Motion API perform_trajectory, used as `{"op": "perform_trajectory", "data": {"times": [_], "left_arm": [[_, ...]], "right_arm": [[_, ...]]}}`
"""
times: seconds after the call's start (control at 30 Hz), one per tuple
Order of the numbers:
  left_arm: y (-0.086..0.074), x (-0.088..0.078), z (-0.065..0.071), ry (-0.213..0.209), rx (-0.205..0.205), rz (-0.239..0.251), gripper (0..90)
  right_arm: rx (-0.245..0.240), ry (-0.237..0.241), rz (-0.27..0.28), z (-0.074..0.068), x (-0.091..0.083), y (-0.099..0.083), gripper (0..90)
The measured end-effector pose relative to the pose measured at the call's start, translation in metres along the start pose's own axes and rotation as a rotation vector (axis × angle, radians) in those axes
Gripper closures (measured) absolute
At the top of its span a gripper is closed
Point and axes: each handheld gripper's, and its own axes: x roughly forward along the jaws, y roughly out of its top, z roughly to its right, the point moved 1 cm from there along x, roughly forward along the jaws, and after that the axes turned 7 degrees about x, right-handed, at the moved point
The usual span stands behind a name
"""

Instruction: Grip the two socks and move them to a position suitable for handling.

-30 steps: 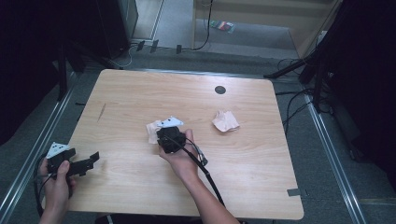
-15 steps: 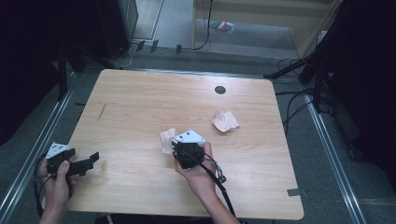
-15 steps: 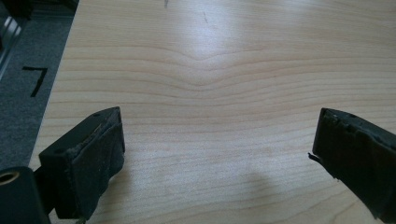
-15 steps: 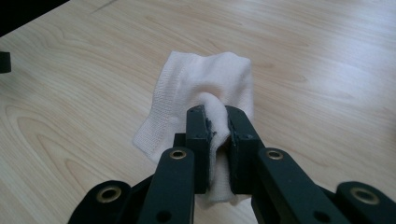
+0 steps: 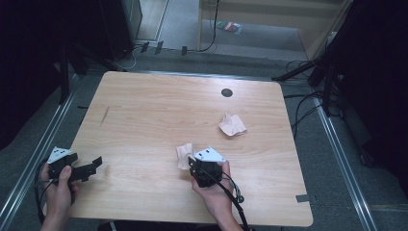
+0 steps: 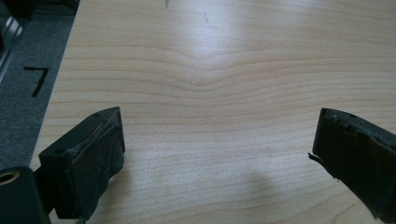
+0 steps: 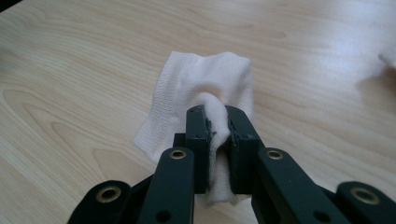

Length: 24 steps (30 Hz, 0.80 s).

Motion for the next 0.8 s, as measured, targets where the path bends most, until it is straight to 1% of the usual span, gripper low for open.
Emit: {"op": "perform_trajectory", "data": {"times": [0.03,0.07,0.13,0.33,0.47,0.57,0.63,0.67,0.73,0.77,0.8], "left_arm": [[0.000,0.000,0.000,0.001,-0.001,0.001,2.6],[0.000,0.000,0.000,0.001,-0.005,0.004,2.6],[0.000,0.000,0.001,0.007,0.001,0.002,2.6],[0.000,-0.001,0.002,0.023,0.014,0.003,2.6],[0.001,-0.001,0.003,0.036,0.023,0.002,2.6],[0.001,-0.002,0.004,0.037,0.033,0.002,2.6],[0.001,-0.002,0.004,0.043,0.030,0.005,2.6],[0.002,-0.003,0.004,0.045,0.033,0.007,2.6],[0.003,-0.005,0.005,0.044,0.026,0.012,2.6],[0.004,-0.008,0.006,0.033,0.014,0.025,2.6],[0.004,-0.009,0.007,0.033,0.011,0.028,2.6]], "right_arm": [[0.005,-0.003,-0.001,0.001,0.001,-0.002,82.1],[0.022,-0.004,-0.006,0.003,0.003,-0.006,82.1],[0.028,-0.010,-0.011,0.005,0.005,-0.011,82.1],[0.022,-0.031,-0.039,0.004,0.015,-0.024,82.1],[0.031,-0.038,-0.050,0.003,0.018,-0.028,82.1],[0.032,-0.041,-0.058,0.002,0.020,-0.031,80.7],[0.041,-0.030,-0.071,0.002,0.023,-0.032,72.5],[0.040,-0.019,-0.078,0.002,0.024,-0.033,64.0],[0.036,0.001,-0.080,0.002,0.023,-0.032,52.2],[0.033,0.014,-0.078,0.001,0.021,-0.031,46.4],[0.026,0.015,-0.073,0.000,0.018,-0.029,42.2]]}}
